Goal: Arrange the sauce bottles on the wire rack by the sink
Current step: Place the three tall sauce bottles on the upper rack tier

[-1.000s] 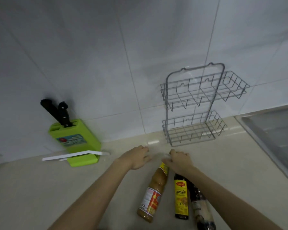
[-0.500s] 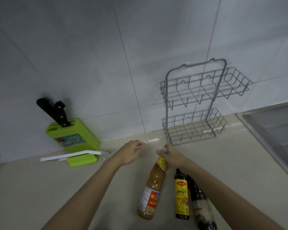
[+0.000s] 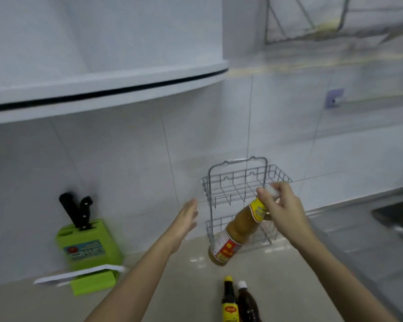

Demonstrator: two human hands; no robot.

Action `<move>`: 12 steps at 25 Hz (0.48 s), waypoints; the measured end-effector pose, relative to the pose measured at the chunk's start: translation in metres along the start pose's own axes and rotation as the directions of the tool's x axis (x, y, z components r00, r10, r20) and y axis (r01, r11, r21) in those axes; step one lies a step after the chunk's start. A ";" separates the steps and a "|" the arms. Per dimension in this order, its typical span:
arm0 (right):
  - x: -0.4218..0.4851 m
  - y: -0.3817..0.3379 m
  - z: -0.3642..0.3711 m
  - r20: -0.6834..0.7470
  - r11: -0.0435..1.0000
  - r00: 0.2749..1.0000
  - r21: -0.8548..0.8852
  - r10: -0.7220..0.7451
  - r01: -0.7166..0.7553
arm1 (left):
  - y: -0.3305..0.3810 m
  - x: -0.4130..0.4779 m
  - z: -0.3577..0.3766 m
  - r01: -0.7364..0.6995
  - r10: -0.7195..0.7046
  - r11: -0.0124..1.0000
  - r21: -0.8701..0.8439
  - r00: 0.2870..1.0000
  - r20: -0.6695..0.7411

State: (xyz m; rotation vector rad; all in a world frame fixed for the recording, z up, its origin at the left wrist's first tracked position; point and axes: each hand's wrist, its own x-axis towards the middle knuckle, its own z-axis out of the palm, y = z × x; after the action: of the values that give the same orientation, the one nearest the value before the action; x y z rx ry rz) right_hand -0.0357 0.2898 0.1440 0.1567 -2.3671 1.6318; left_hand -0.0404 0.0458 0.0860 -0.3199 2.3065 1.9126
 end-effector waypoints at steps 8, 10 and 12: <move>0.071 -0.090 -0.028 -0.261 0.956 0.920 -0.055 -0.292 0.288 | 0.023 0.017 0.038 -0.046 0.072 0.957 -0.288 0.994 0.082; 0.087 -0.090 -0.014 -0.269 0.957 0.919 -0.048 -0.288 0.285 | 0.021 0.018 0.039 -0.053 0.084 0.940 -0.337 0.994 0.076; 0.099 -0.086 0.003 -0.229 0.958 0.930 -0.078 -0.287 0.276 | 0.024 0.019 0.039 -0.048 0.078 0.927 -0.371 0.995 0.067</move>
State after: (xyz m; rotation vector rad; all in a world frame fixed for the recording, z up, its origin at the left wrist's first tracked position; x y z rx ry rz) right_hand -0.1113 0.2622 0.2477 0.2634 -2.0875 1.3791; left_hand -0.0656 0.0863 0.0968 -0.1994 1.9174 2.3435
